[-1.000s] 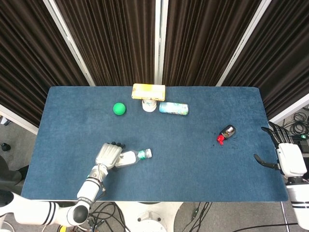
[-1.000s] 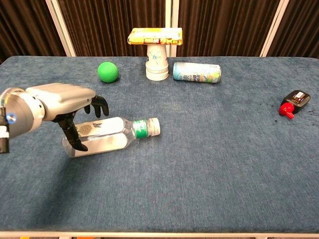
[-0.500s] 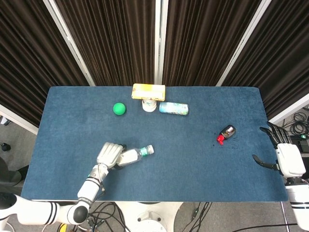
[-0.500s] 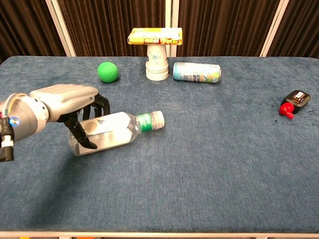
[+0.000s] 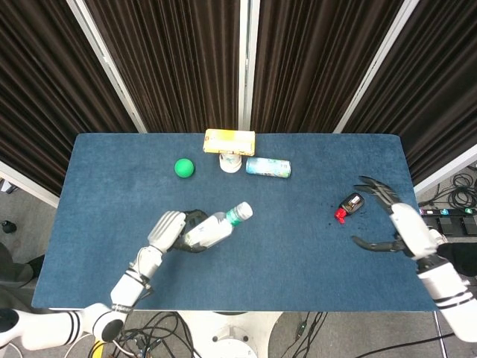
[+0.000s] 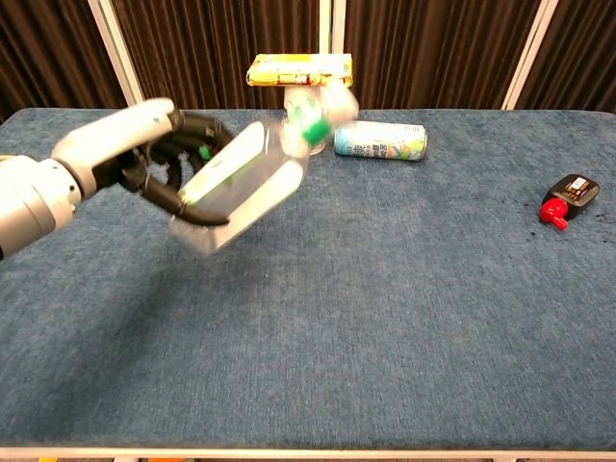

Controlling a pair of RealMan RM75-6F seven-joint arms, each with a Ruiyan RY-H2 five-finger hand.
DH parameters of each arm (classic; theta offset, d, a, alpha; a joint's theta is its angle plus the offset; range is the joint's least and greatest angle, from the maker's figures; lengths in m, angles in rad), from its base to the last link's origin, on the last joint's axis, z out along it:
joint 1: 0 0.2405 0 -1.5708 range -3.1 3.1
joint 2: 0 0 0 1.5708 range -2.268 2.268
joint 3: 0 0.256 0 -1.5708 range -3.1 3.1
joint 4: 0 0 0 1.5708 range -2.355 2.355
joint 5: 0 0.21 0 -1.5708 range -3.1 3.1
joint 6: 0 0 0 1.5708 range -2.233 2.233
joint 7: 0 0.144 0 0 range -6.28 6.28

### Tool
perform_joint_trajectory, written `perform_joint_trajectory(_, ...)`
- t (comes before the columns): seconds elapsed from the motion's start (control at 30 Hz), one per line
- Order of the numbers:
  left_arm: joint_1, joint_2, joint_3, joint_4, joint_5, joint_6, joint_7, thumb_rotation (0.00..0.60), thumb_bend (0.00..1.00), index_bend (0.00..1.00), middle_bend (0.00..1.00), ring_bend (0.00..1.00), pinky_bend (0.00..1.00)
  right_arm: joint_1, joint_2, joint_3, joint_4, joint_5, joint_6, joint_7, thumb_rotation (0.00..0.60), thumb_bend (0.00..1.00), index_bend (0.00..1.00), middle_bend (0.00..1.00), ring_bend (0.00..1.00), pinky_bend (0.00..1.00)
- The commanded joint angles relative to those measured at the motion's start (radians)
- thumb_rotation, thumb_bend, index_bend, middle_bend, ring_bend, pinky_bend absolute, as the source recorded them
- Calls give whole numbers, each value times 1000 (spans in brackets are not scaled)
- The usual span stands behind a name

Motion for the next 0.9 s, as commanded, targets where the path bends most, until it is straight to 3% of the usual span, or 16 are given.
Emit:
perform_joint_trajectory(0.03, 20, -120, -10, 222, 233, 151, -333, 600, 381, 568, 563, 507, 632, 130, 118, 59, -129, -10, -151, 49, 600, 33, 207, 46, 0, 0)
perform_joint_trajectory(0.3, 9, -282, -27, 439, 306, 302, -476, 600, 380, 564, 564, 497, 587, 302, 154, 157, -187, 168, -345, -14, 559, 26, 330, 48, 0, 0)
perform_joint_trajectory(0.6, -8, -395, -41, 578, 309, 363, -554, 600, 381, 563, 564, 496, 583, 490, 182, 212, -182, 393, -582, -170, 549, 23, 382, 51, 0, 0)
perform_joint_trajectory(0.9, -35, -449, -51, 634, 305, 372, -573, 600, 380, 563, 564, 496, 582, 586, 143, 208, -193, 540, -603, -320, 550, 23, 382, 51, 0, 0)
